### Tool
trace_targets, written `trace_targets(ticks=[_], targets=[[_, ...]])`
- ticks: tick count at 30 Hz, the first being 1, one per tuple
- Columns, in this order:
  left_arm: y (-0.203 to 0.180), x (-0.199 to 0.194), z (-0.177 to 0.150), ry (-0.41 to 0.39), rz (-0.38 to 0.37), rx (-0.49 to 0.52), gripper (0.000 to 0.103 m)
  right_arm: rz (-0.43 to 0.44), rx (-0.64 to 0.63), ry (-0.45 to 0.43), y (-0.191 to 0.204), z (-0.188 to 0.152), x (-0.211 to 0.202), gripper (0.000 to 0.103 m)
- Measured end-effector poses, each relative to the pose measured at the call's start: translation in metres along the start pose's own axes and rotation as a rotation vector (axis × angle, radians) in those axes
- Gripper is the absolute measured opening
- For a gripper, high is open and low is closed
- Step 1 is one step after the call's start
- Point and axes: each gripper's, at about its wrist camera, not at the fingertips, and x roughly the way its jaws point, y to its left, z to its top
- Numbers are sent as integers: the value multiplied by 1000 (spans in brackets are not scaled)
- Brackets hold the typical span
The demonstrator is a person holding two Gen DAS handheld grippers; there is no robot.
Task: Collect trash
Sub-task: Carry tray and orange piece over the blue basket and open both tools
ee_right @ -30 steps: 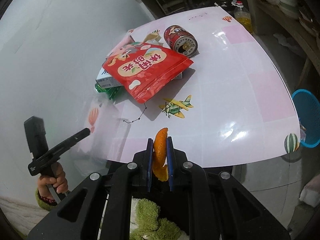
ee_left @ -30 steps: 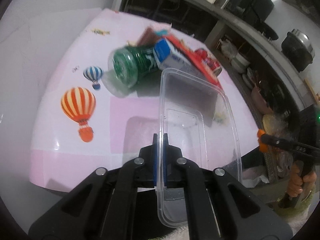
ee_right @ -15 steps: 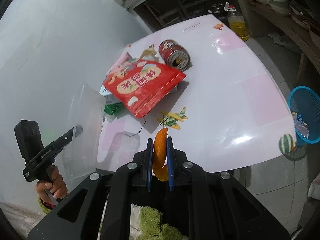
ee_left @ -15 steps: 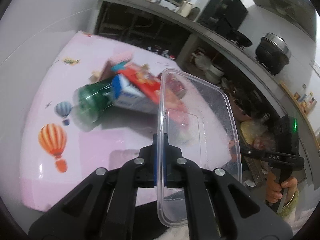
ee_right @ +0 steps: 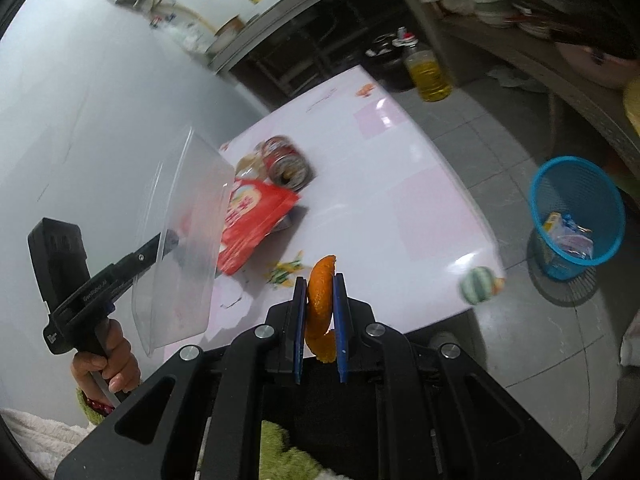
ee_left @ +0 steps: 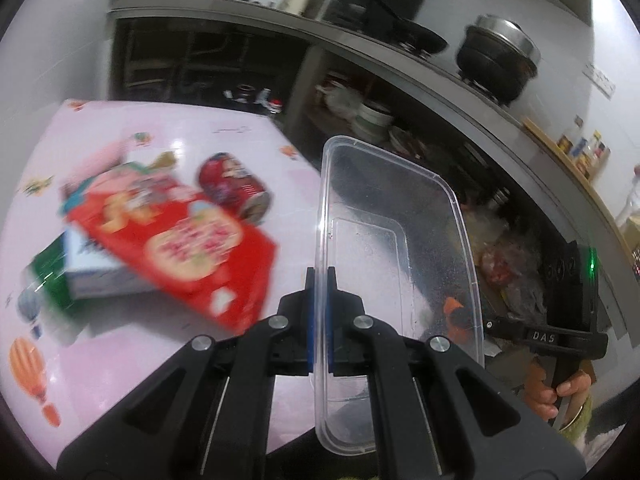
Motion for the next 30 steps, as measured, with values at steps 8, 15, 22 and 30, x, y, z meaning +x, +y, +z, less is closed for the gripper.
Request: trace_targets(ticks=[8,15,22,30], targets=[[-61,77,34,98,-79,92,3,-75,148,-105,-68,-1,-36,13],[-119,169,56,253,-130,171,3,-211,334,-218,-154,-7,-73,13],[-162,284,49,487,-127,190,3,-239,519,-229,-237,-13,-62,13],[-199,382,46,596,-104,194,3,-258,660,-208,-325,5,-13,13]])
